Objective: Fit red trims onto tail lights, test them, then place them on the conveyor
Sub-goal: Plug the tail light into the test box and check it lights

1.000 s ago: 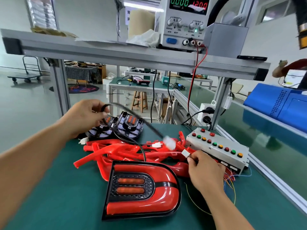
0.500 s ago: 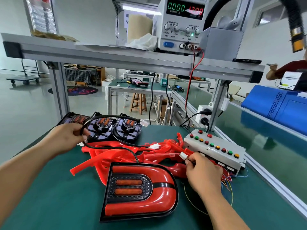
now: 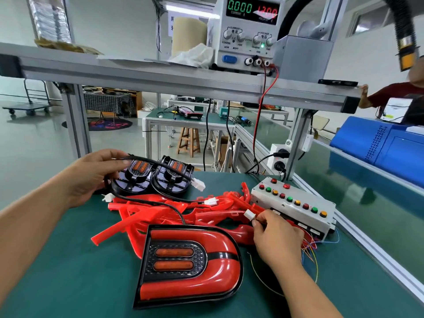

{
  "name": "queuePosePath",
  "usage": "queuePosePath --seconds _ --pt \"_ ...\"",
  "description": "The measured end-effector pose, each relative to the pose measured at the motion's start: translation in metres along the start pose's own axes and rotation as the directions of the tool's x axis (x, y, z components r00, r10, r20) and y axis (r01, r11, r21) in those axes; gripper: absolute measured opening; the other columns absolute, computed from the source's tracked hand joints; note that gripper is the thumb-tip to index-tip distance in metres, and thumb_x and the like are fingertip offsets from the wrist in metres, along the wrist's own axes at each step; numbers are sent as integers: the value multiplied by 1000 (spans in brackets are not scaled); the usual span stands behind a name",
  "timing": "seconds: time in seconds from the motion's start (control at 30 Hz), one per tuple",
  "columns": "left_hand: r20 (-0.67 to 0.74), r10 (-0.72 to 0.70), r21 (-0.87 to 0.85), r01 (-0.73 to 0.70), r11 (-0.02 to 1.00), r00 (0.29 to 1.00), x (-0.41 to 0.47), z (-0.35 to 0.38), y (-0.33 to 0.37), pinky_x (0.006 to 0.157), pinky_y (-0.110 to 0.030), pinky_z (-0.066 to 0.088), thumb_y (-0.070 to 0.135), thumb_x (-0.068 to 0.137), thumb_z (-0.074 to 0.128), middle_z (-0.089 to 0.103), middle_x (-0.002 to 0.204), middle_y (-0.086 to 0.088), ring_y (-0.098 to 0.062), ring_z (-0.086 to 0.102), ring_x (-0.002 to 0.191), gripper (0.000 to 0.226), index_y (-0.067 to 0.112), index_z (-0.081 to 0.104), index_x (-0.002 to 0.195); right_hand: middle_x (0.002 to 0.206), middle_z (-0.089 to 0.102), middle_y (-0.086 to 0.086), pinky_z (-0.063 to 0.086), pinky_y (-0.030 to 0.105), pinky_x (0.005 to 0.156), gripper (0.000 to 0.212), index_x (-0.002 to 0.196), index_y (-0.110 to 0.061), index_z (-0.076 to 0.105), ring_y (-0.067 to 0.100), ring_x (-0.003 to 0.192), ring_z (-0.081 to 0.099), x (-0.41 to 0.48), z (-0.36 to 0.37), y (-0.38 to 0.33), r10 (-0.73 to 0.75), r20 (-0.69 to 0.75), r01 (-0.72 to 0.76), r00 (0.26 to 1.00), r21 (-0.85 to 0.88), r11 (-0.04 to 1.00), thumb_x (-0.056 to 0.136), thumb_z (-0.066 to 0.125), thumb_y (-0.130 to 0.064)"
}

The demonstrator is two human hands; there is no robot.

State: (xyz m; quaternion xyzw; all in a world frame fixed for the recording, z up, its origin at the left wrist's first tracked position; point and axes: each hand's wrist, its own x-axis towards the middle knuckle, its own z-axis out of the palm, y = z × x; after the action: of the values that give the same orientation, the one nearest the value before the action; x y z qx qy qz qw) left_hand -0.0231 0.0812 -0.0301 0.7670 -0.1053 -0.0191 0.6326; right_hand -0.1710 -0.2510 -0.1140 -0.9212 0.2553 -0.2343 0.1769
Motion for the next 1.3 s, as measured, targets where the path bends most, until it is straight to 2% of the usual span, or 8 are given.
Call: queuePosePath --seconds 0.13,0.23,0.47,0.67,0.77,0.87,1.17,1.3 --pt "-74 112 98 -104 990 991 4 10 8 57 -28 29 31 93 60 52 68 -6 -15 43 60 22 17 64 77 73 49 -18 19 32 81 17 80 -34 48 9 74 44 -1 -1 0 5 5 -5 1000 14 1000 97 52 -35" --pt "-124 202 87 -192 977 972 4 11 17 63 -16 43 6 98 53 63 78 -3 -7 58 68 16 15 66 98 70 48 -20 19 31 82 23 74 -33 45 5 69 43 0 0 2 5 -1 -5 1000 8 1000 96 52 -35" --pt "-131 390 234 -353 906 912 7 -1 59 71 -27 42 -14 89 50 65 85 1 -15 52 73 48 32 64 93 70 48 -20 21 31 82 17 81 -36 47 2 66 41 0 3 1 0 -16 0 1000 -18 1000 97 53 -37" --pt "-106 316 69 -310 948 943 8 -2 75 52 -13 39 -2 94 55 60 73 5 -8 38 59 31 27 65 91 69 46 -20 21 31 81 16 82 -36 46 2 67 42 -1 2 2 -5 -24 5 1000 -11 1000 96 54 -38" --pt "-110 311 116 -298 947 944 5 -4 66 70 -25 42 26 93 63 59 67 14 -9 39 60 8 27 68 86 71 46 -20 21 31 81 15 84 -37 46 5 71 45 -2 1 2 -4 -23 3 1000 -16 1000 97 53 -39" --pt "-100 308 169 -289 942 946 -1 -5 57 65 -31 34 51 87 57 40 72 -8 -19 31 61 33 22 72 82 70 49 -19 21 31 81 18 81 -36 46 4 69 45 -2 1 2 -6 -27 6 1000 -6 1000 97 54 -38" --pt "9 236 357 -223 907 972 1 -20 53 65 -28 34 0 101 39 59 85 -5 -16 42 69 35 20 67 95 67 45 -20 19 30 80 20 79 -35 46 3 66 40 -2 1 2 -2 -26 1 1000 -21 1000 97 52 -37" --pt "88 244 438 -258 861 966 -7 -9 54 72 -30 38 30 100 52 61 91 -5 -19 52 81 17 29 68 95 66 45 -21 19 30 80 18 81 -36 46 1 64 38 -3 1 1 -9 -25 9 1000 -24 1000 97 52 -37"
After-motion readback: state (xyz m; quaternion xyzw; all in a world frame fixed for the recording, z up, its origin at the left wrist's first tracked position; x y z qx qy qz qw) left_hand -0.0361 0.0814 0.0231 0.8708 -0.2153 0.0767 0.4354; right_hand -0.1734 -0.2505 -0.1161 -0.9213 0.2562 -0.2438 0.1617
